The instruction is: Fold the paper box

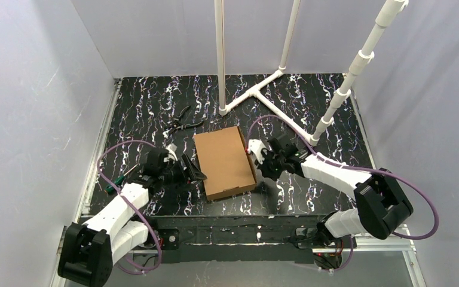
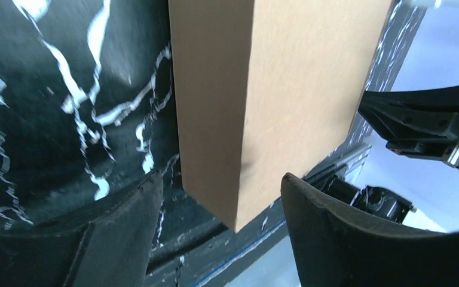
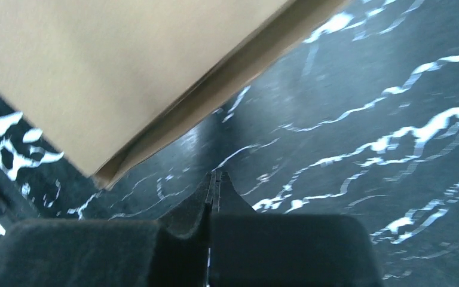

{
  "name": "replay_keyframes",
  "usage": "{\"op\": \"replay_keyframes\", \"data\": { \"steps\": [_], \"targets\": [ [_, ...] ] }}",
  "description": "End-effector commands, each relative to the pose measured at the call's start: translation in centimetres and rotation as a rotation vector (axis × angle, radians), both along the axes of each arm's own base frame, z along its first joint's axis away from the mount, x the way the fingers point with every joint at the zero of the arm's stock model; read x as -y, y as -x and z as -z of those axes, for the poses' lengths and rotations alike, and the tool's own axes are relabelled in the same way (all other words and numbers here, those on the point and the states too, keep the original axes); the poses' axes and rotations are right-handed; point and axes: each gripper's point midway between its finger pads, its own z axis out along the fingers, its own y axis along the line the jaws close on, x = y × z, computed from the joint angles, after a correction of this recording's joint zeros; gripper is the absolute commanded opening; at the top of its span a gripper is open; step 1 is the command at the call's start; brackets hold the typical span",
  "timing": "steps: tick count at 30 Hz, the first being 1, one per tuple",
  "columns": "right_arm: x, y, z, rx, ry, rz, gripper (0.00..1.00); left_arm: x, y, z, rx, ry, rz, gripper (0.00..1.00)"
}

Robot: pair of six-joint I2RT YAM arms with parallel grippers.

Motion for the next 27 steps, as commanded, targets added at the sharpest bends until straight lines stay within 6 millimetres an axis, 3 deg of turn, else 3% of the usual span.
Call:
{"op": "replay_keyframes", "data": {
  "steps": [1,6,13,17,22,27],
  "targets": [
    [-0.6,3.4,0.7,-0.037,-0.005,-0.154,0.01,1.6,2.5,0.6,-0.062,0.02,0.018,0.69],
    [-2.5,4.7,1.1,-0.037,-0.015,-0.209,0.01,3.2,2.4,0.3,-0.037,0.036,0.037,0.64],
    [-6.0,4.0,0.8,-0.074,-0.023,-0.229,0.01,6.9,1.4,0.8,-0.043,0.023,0.11,0.57],
    [-4.3,3.6,0.6,-0.031,0.018,-0.217,0.01,6.9,1.3,0.6,-0.022,-0.003,0.114,0.57],
    [-0.3,1.9,-0.7,0.047,0.036,-0.176,0.01,3.1,1.9,0.4,0.022,-0.153,0.063,0.69],
    [0.0,-3.1,-1.5,0.181,0.066,-0.042,0.01,2.0,-0.8,-1.2,0.084,-0.12,0.035,0.8]
  ]
}}
